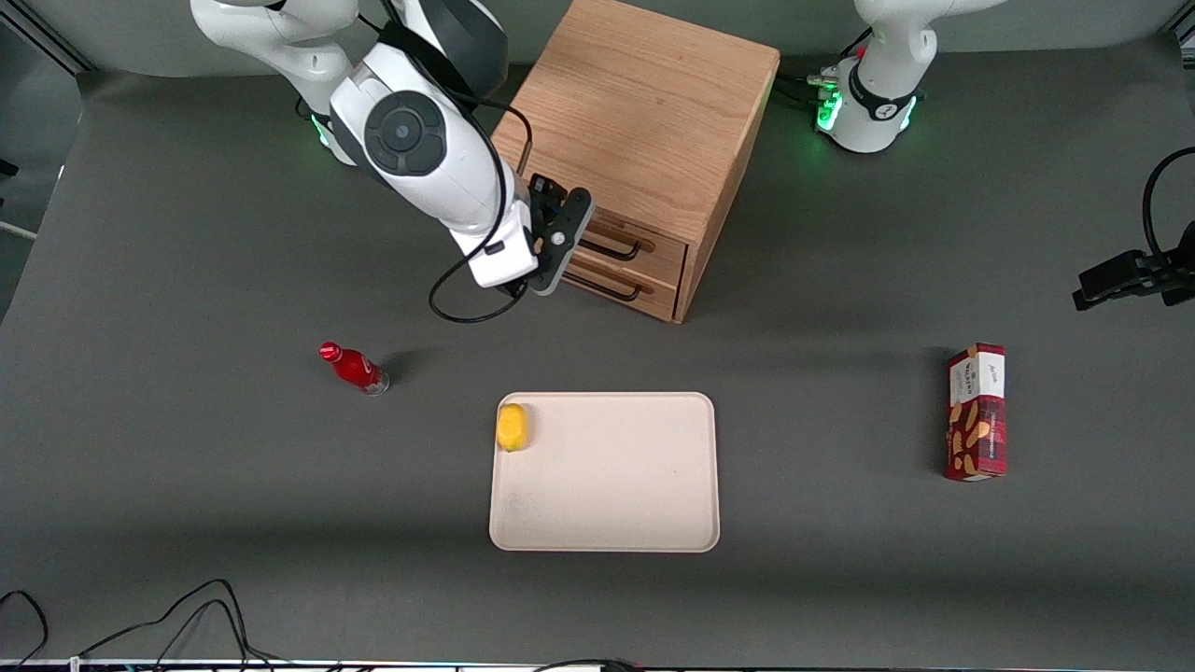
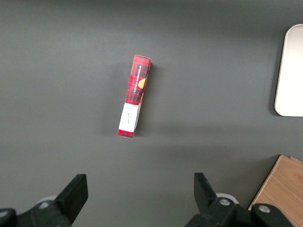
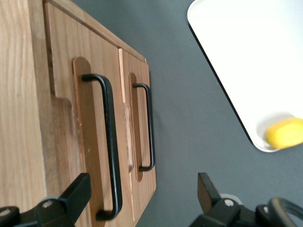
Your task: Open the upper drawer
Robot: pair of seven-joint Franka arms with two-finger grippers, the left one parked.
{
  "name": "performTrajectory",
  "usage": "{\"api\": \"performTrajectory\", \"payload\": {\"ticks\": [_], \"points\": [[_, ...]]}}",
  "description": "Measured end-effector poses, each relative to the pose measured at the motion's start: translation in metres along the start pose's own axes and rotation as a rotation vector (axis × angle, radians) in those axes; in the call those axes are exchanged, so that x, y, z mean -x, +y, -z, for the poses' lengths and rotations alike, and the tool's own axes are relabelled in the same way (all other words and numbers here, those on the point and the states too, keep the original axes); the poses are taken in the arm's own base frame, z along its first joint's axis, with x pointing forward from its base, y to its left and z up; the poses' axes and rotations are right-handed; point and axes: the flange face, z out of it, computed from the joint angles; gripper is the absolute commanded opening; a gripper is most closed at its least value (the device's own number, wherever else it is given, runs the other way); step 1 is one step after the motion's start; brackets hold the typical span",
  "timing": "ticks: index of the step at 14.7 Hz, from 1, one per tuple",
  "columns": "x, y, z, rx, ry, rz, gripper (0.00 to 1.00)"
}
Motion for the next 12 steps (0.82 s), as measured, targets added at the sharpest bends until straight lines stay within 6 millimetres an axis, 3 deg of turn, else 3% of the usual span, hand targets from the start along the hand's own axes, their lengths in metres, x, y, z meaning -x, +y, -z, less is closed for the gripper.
{"api": "performTrajectory", "payload": {"ticks": [5,12], "points": [[-0.009,0.000,-0.026,-0.018,-0.016,0.013,1.00],[-0.014,-0.008,-0.043,-0.022,-0.022,0.031,1.00]]}}
